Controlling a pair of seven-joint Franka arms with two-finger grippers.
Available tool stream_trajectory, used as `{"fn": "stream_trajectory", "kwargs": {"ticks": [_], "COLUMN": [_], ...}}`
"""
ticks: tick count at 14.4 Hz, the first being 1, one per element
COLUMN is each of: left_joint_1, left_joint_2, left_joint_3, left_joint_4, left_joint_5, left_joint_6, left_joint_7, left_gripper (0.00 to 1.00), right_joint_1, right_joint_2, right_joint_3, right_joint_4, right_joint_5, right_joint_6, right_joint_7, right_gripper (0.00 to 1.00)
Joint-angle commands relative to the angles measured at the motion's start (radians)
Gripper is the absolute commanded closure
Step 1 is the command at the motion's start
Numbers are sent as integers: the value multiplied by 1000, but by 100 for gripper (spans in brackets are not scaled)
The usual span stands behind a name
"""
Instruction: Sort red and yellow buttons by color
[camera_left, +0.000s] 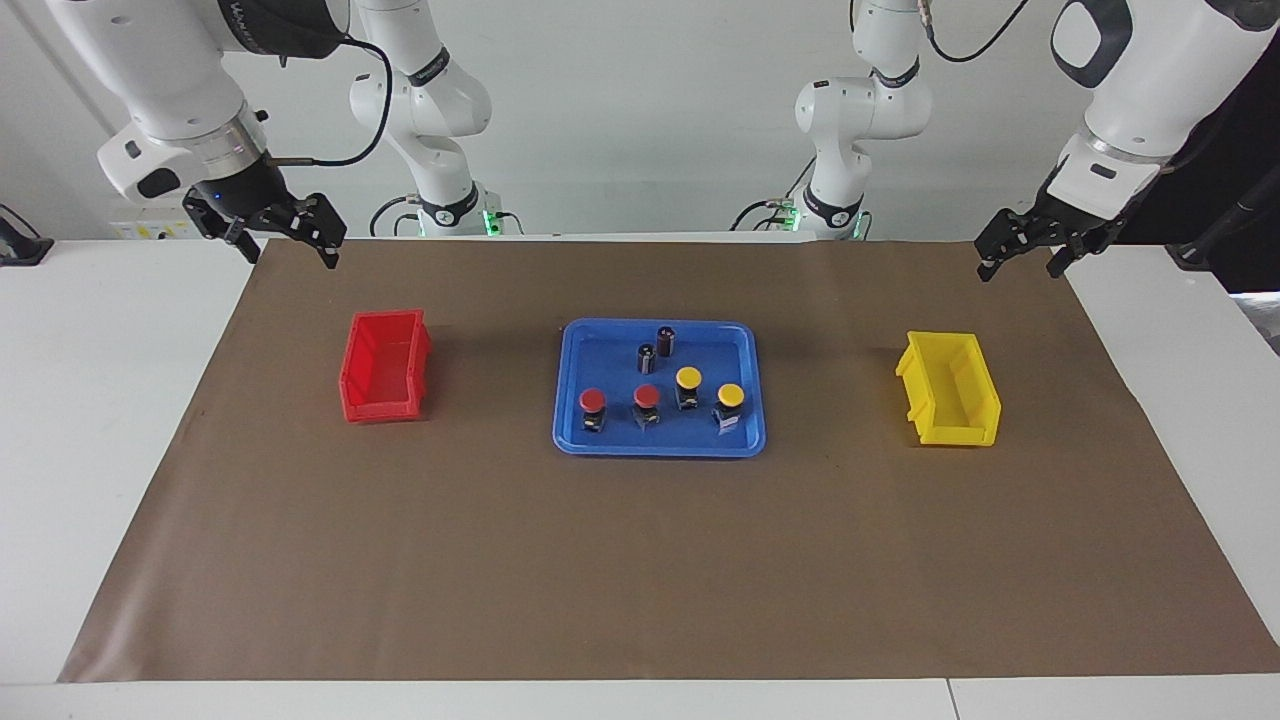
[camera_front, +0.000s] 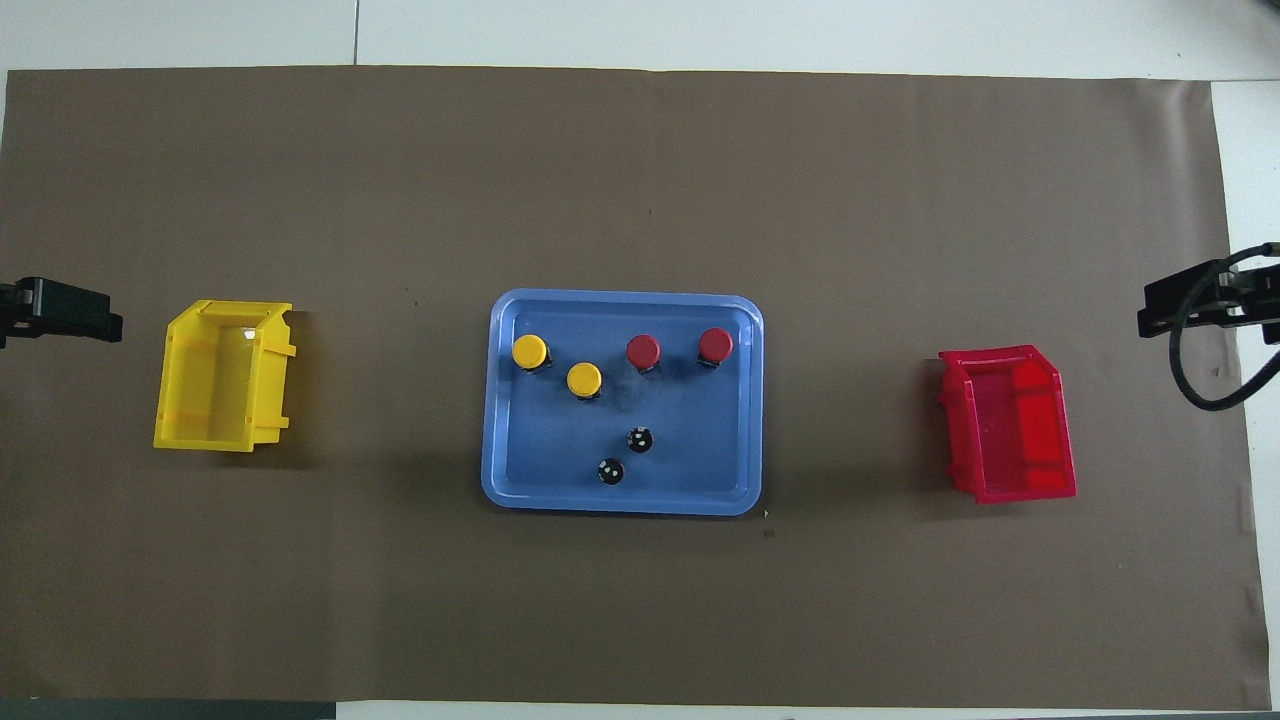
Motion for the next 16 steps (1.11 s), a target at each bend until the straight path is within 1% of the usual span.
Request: {"fn": "stream_trajectory", "kwargs": {"ticks": [1,4,5,7,9,10,12,14,15,16], "left_joint_1": [-10,-6,-6,-6,-7,-7,-9,-10,-10,-12], "left_joint_2": [0,0,0,0,-2,-3,-5,-6,-6,-6], "left_joint_3": [9,9,9,9,9,9,9,9,9,8], "left_joint_4": [5,3,3,3,-1,-4,-12,-18,-20,-23], "left_joint_5": [4,4,4,4,4,4,4,4,4,4], "left_joint_6": [-19,-17,-17,-17,-14,-14,-10,-5,-4,-1], "left_joint_7": [4,15,15,15,13,13,13,13,15,15], "left_gripper": [0,0,0,0,0,0,0,0,0,0], "right_joint_1": [13,29,36,68,123,156,260,324,354,375], "right_joint_2": [-14,-7,-4,39,102,124,183,292,324,343], "right_joint_3": [5,5,5,5,5,5,5,5,5,5], "right_joint_4": [-11,0,20,70,140,158,193,291,299,293], "right_joint_5": [-5,1,1,3,9,17,6,8,12,15], "right_joint_6": [19,10,5,-4,-4,3,11,31,72,141], "right_joint_7": [-21,-23,-21,-18,-8,27,145,216,277,341], "right_gripper": [0,0,0,0,0,0,0,0,0,0]}}
